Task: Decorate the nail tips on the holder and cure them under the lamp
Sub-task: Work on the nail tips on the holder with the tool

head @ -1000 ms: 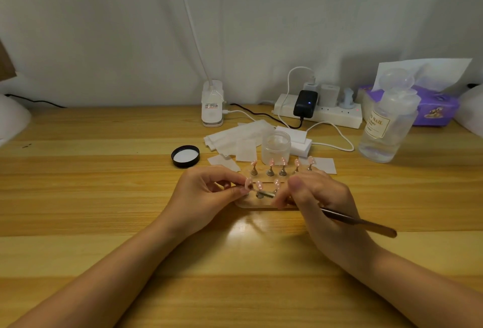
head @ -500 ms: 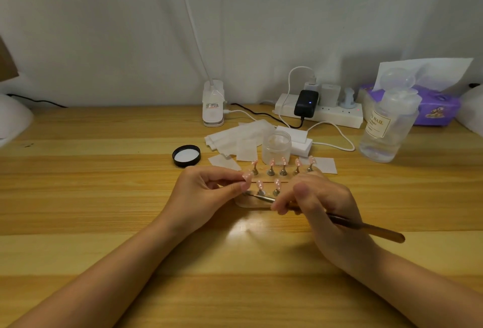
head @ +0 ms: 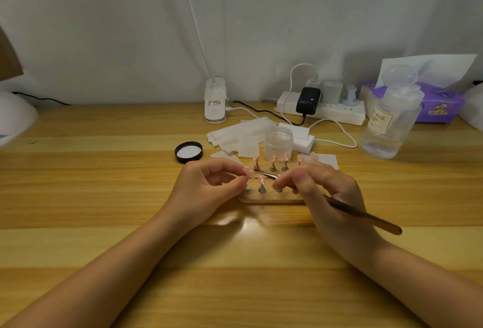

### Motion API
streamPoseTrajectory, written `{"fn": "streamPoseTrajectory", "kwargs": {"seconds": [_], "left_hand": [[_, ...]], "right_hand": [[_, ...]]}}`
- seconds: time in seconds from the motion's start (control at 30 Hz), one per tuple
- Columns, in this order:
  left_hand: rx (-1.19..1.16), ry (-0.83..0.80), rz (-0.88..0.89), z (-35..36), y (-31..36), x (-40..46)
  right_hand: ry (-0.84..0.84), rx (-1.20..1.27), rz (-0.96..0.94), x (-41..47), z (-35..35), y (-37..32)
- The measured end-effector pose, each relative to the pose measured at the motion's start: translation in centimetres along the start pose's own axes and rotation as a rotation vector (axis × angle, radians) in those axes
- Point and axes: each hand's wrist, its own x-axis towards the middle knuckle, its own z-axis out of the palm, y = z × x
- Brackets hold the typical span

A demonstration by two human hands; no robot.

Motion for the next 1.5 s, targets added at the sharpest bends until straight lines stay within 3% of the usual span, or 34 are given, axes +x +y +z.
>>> {"fn": "streamPoseTrajectory", "kwargs": {"seconds": [0.27, 0.53, 0.7, 0.87, 1.07, 1.23, 1.5], "left_hand": [[0.042, -0.054, 0.037, 0.01, -0.10, 0.14], [0.112, -0.076, 0.088, 0.16, -0.08, 0.17], [0.150, -0.070, 0.097, 0.15, 0.06, 0.13], [0.187, -0.063, 0.073, 0.03, 0.03, 0.11], [0.171, -0.073, 0.076, -0.01, -0.14, 0.25], [0.181, -0.076, 0.071, 0.08, -0.18, 0.20], [0.202, -0.072, 0.078, 0.16, -0.18, 0.24]], "right_hand": [[-0.021, -0.049, -0.045, 0.33, 0.30, 0.10], [0.025, 0.091, 0.020, -0.22, 0.09, -0.07], [-0.012, -0.065, -0.066, 0.26, 0.42, 0.09], [0.036, 0.014, -0.094, -0.15, 0.33, 0.42], [-0.018, -0.096, -0.108, 0.33, 0.50, 0.64], [-0.007, 0.038, -0.048, -0.27, 0.35, 0.46], [-0.018, -0.050, -0.082, 0.03, 0.45, 0.48]]}}
